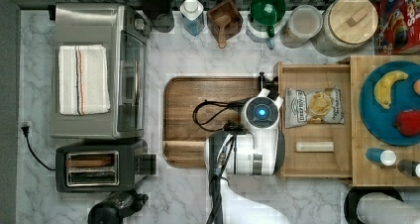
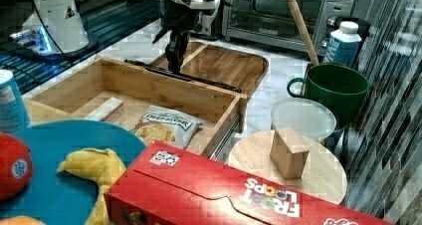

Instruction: Close the drawer.

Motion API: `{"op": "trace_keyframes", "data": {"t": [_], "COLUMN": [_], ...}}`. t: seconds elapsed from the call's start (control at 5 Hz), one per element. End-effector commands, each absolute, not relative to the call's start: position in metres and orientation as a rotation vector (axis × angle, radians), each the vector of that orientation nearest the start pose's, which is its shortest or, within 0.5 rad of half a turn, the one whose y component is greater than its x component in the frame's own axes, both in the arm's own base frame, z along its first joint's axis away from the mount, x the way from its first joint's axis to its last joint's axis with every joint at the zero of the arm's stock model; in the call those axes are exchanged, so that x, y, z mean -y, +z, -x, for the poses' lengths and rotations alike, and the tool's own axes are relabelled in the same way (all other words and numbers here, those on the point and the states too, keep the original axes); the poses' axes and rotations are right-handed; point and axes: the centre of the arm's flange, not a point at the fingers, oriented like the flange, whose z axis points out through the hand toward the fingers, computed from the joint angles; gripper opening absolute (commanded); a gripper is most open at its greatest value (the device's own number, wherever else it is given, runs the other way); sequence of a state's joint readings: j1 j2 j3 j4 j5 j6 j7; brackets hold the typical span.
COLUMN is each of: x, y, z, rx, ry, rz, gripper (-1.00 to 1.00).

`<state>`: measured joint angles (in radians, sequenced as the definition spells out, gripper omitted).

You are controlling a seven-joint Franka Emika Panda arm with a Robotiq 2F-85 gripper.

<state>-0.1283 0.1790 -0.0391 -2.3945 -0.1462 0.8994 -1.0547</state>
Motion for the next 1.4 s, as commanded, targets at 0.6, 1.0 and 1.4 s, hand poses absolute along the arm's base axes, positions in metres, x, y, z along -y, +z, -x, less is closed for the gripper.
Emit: {"op": "trace_keyframes", "data": {"t": [0.6, 1.0, 1.4], "x": [0.256, 0.324, 0.369], "y": [0.277, 0.280, 0.298], "z": [-0.501, -0.504, -0.498], "rx": [0.401, 0.360, 0.321], "ry": [-0.006, -0.042, -0.058], "rz": [3.195, 3.186, 3.225], "gripper": [-1.00, -1.00, -1.00]}}
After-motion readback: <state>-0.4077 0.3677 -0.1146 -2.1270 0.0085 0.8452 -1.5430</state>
